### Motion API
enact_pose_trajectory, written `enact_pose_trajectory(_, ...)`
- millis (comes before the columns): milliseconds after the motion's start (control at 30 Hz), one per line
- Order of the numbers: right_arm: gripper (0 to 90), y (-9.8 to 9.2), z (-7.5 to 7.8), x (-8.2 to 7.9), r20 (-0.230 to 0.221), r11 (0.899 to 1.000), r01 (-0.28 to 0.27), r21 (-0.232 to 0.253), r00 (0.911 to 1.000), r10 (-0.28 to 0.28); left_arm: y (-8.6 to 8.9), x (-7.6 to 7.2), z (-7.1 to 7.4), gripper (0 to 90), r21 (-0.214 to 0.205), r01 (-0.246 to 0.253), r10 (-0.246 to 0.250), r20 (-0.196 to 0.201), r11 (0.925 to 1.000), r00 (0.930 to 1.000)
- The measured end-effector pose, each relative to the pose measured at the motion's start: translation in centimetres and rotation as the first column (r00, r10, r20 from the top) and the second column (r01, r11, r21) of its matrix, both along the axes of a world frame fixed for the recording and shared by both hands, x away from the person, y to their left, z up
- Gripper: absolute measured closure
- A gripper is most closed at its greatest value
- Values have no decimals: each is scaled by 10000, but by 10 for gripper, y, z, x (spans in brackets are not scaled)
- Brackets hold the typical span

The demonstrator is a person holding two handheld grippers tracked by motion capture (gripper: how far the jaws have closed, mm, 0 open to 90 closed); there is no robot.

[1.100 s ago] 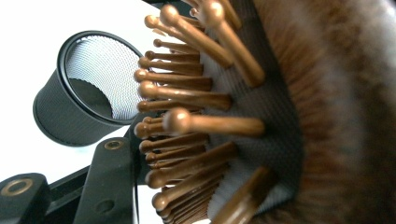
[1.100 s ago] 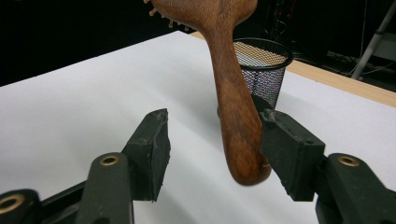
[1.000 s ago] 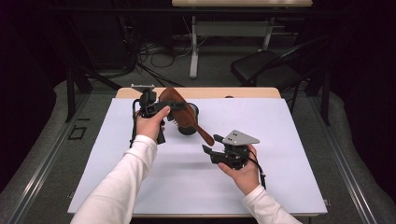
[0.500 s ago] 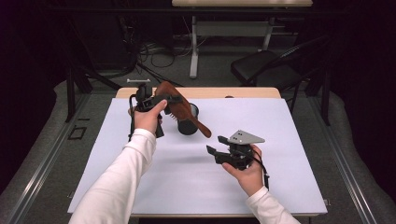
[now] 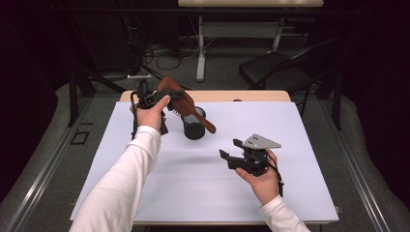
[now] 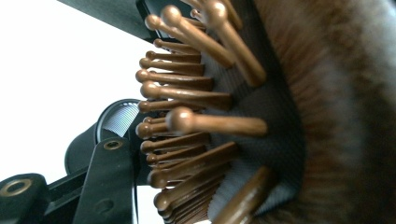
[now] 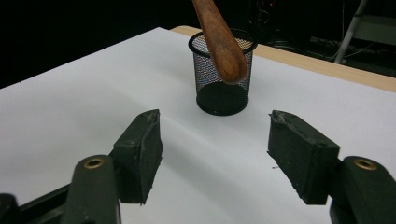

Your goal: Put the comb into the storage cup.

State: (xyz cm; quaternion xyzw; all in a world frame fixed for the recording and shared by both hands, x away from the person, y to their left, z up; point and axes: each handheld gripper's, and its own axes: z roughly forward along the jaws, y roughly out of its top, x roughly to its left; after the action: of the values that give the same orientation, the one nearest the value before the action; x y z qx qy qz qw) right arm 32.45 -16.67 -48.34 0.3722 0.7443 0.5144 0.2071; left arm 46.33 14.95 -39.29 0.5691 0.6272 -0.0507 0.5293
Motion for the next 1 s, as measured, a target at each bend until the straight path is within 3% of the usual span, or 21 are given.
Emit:
enact_pose_trajectory(400,236,-5,1,3,-258,9999,-18,172,9997,23,3,8,2,467,-20,-450,450,105,9990,9989)
enact_pose_trajectory(533,183,-4,2,2,-275,9998,160,-154,9995,-164,5,11,2,466,-30,-604,605,211,9982,9979)
enact_pose_trajectory(800,132,-8,6,-1,-386,9998,131,180,9992,-124,10,16,0,466,-142,-883,886,267,9960,9957)
enact_pose_trajectory(1000,45,-7,6,1,-637,10000,-96,23,9979,97,13,16,0,462,-32,-1039,1039,221,9946,9943)
